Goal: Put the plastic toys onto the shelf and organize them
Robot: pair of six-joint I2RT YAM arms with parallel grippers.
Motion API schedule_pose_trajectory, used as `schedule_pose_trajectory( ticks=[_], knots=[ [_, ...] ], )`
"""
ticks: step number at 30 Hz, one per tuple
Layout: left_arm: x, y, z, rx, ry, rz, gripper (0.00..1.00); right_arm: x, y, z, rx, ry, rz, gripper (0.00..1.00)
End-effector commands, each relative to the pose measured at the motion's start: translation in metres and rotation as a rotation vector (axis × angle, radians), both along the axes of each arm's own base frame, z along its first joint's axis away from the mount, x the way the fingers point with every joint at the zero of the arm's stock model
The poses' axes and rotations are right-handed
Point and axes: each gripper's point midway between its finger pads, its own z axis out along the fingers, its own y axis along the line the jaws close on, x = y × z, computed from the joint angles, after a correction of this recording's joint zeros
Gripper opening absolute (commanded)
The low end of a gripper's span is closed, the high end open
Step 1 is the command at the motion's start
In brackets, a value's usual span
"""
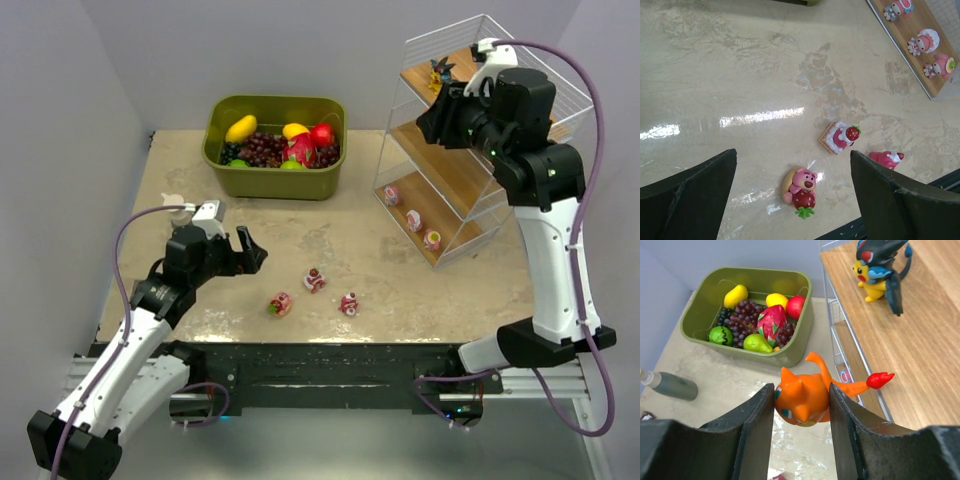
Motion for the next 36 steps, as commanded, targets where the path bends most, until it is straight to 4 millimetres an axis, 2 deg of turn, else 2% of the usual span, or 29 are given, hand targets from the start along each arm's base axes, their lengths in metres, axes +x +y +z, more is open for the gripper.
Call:
schedule_pose_trajectory(
  ticks=[1,4,5,6,11,20,29,36],
  knots=[
    [-0.002,-0.003,0.003,-0.004,-0.029,-0.034,0.99,-0.026,-0.013,0.046,0.035,-0.119,-0.015,0.00],
    [-0.003,-0.003,0.003,-0.008,-0.032,-0.036,1.00,-0.029,-0.015,0.055,0.039,-0.134,-0.016,0.00],
    [-0.003,-0.003,0.003,-0.009,-0.032,-0.038,0.99,-0.028,-0.015,0.051,0.032,-0.119,-0.020,0.00],
    [-0.004,-0.004,0.004,-0.011,-0.034,-0.040,1.00,-0.030,-0.018,0.057,0.032,-0.133,-0.027,0.00],
    [-0.005,-0.004,0.002,-0.010,-0.032,-0.045,1.00,-0.027,-0.030,0.061,0.007,-0.123,-0.075,0.00],
    [-0.006,-0.007,-0.001,-0.014,-0.022,-0.059,1.00,-0.010,-0.043,0.037,-0.044,-0.045,-0.126,0.00],
    [-0.007,-0.008,-0.001,-0.019,-0.024,-0.066,1.00,-0.007,-0.060,0.042,-0.066,-0.061,-0.205,0.00],
    [-0.007,-0.008,-0.002,-0.016,-0.020,-0.066,1.00,0.006,-0.072,0.034,-0.081,-0.045,-0.220,0.00]
  ],
)
